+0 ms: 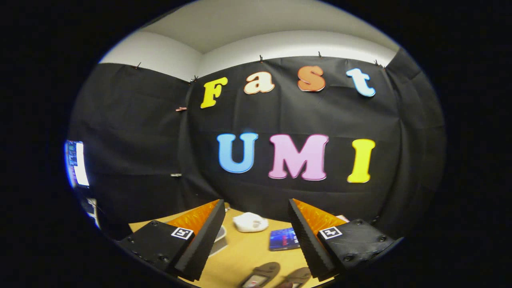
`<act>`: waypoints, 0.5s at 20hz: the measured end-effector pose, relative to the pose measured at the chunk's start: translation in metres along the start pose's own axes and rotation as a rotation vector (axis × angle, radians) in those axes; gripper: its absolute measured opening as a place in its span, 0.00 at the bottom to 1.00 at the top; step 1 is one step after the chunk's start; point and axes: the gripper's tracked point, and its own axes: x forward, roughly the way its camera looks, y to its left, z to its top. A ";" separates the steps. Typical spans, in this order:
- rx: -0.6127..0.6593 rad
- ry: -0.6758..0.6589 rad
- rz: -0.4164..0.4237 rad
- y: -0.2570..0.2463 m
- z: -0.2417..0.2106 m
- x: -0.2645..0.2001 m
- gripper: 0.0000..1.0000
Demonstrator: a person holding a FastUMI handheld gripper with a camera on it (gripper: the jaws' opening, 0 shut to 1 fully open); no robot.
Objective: Open the storage box then place both shoes into the box .Put the left shoe in first, then the right shoe, with the right side of both shoes facing outward in a uniform manner.
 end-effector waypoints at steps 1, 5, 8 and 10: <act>0.043 0.027 0.041 0.011 -0.009 0.008 0.98; 0.209 0.150 0.161 0.051 -0.063 0.048 0.99; 0.250 0.281 0.220 0.078 -0.125 0.065 0.99; 0.316 0.374 0.264 0.095 -0.162 0.078 0.99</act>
